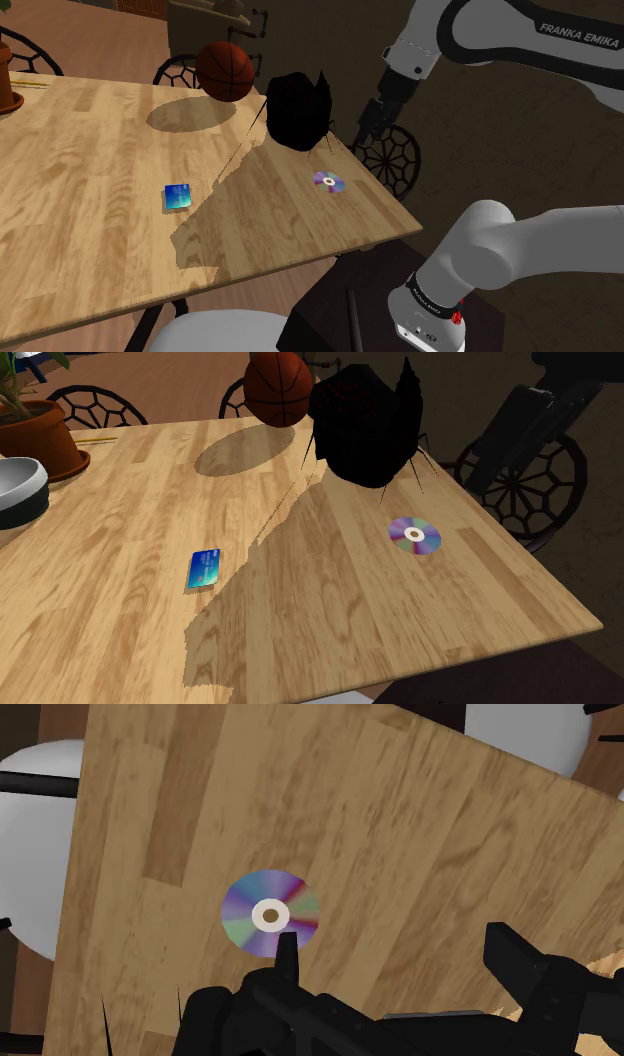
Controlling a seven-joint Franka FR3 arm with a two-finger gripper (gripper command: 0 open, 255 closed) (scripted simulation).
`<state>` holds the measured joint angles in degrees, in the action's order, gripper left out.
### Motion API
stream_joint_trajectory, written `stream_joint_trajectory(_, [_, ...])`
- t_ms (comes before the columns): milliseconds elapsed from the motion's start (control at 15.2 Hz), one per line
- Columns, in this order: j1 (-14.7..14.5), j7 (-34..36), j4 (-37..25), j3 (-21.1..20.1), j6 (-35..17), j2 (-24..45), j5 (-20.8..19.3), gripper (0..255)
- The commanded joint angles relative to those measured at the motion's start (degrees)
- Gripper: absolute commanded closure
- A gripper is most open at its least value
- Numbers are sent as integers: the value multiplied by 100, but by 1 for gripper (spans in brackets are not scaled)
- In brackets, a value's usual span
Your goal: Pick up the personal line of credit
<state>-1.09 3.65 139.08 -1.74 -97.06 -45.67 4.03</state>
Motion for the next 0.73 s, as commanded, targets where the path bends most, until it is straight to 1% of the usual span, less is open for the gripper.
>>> stream_joint_trajectory(0, [0,0,0,0,0,0,0,0])
stream_joint_trajectory(330, [-102,825,-153,-599,-445,707,356,0])
stream_joint_trajectory(660, [-151,1636,-509,-1159,-874,1584,579,0])
